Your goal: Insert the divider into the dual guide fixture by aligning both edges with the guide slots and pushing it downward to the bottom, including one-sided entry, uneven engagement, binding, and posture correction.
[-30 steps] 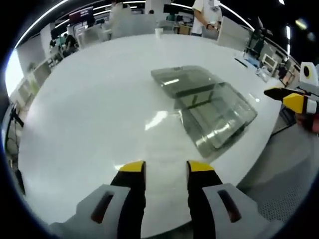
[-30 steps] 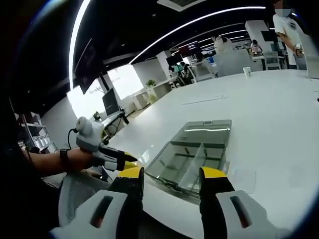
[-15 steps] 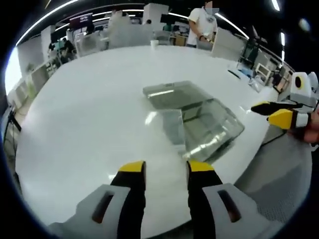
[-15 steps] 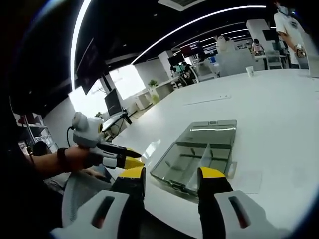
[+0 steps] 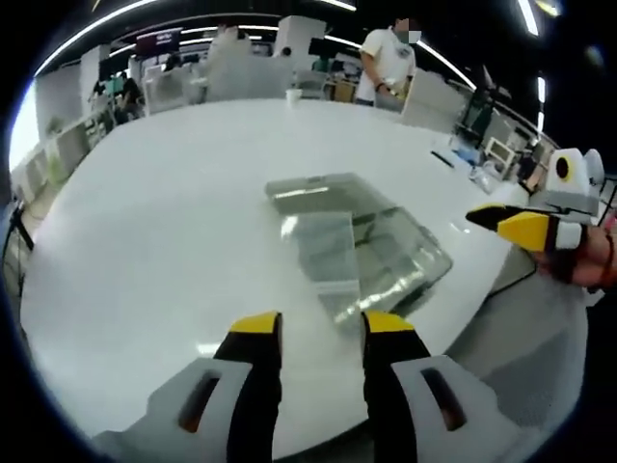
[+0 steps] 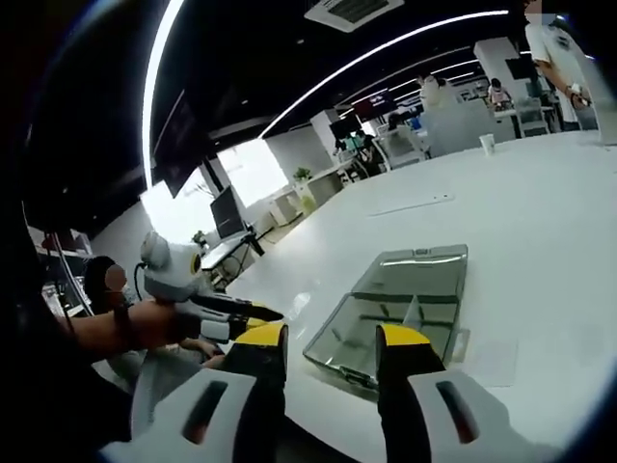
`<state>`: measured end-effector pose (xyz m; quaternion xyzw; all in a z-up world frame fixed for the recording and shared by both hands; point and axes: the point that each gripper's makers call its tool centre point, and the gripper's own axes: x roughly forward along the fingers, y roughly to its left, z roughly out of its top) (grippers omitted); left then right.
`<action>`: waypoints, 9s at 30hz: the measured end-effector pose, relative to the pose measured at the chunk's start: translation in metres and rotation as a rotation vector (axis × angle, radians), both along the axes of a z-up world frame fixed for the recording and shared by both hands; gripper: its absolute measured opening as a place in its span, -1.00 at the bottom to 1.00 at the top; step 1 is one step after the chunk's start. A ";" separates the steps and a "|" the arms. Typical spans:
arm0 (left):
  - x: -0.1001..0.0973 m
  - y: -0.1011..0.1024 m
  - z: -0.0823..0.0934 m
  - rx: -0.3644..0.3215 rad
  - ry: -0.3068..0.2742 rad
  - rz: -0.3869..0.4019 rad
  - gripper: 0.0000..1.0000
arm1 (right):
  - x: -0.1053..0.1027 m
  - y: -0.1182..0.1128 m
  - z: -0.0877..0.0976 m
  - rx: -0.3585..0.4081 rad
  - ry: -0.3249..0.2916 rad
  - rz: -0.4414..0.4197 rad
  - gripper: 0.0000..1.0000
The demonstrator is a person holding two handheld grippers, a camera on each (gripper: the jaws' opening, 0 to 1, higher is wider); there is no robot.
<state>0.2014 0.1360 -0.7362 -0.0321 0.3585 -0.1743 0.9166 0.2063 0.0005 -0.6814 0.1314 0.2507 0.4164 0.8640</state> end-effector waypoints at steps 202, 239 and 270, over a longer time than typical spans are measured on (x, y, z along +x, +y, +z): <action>-0.016 -0.047 0.041 -0.270 -0.220 -0.366 0.64 | 0.022 0.011 -0.008 0.030 0.266 -0.324 -0.99; -0.004 -0.045 0.020 -0.244 -0.215 -0.411 0.96 | 0.044 0.026 -0.031 -0.012 0.305 -0.375 -0.99; 0.004 -0.023 0.013 -0.247 -0.198 -0.385 0.92 | 0.053 0.031 -0.060 -0.081 0.401 -0.396 -0.99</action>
